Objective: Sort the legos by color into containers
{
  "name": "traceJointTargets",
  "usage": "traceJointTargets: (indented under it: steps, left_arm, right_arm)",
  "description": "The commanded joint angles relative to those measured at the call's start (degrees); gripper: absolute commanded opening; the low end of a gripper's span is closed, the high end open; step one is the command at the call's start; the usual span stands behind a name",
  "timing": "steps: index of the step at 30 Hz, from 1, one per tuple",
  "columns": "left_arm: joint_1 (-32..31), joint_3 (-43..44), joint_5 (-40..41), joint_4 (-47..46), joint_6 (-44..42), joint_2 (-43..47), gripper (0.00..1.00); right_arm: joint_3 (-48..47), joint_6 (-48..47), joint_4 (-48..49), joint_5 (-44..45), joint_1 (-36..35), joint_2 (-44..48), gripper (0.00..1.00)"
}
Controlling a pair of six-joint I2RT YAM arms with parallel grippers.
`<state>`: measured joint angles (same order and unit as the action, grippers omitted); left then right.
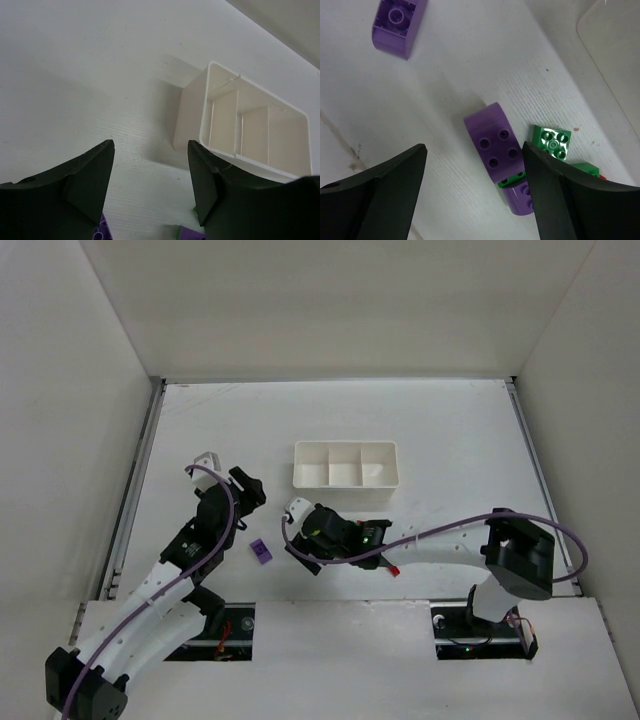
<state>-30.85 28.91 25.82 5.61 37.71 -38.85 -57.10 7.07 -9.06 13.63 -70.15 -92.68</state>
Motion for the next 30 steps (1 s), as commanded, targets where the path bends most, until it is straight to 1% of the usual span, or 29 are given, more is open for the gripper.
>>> traceJointTargets:
  steps: [1,9,13,18,22,23,25,27,30]
  left_arm:
    - [1.01,-0.87,-1.92,-2.53,-1.24,1.06,0.58]
    - [2.33,-1.4,-3.67,-3.67,-1.24,0.97,0.57]
    - [2.42,-1.31,-3.76,-3.76,-1.24,0.71,0.57]
    - [2.51,-1.05,-3.76,-3.76,-1.33,0.45,0.57]
    - [2.6,-0.69,-4.29,-3.85,-1.33,-0.35,0.56]
    - [2.6,-0.61,-4.38,-3.85,-1.33,-0.44,0.56]
    - [2.6,-0.52,-4.38,-4.02,-1.33,-0.52,0.56]
    - [2.6,-0.52,-4.38,-4.02,-1.33,-0.52,0.56]
    - [2.51,-0.43,-4.38,-4.02,-1.33,-0.09,0.56]
  right_arm:
    - [-2.58,-1.8,-0.35,-1.68,0.23,-0.92,0.82]
    - [-1.52,-1.89,1.5,-1.32,2.52,-2.06,0.77]
    - [-1.26,-2.32,2.12,-2.02,3.31,-2.33,0.71]
    - [-0.64,-2.68,2.29,-2.73,4.28,-3.03,0.71]
    - [-0.2,-2.41,2.38,-5.54,4.28,-2.94,0.7]
    - [-0.2,-2.24,2.38,-5.98,4.28,-2.94,0.68]
    - [-0.2,-2.15,2.47,-5.98,4.28,-2.94,0.61]
    - [-0.03,-1.63,3.25,-5.54,4.71,-2.59,0.51]
    - [0.41,-0.66,4.83,-5.54,5.5,-1.19,0.42]
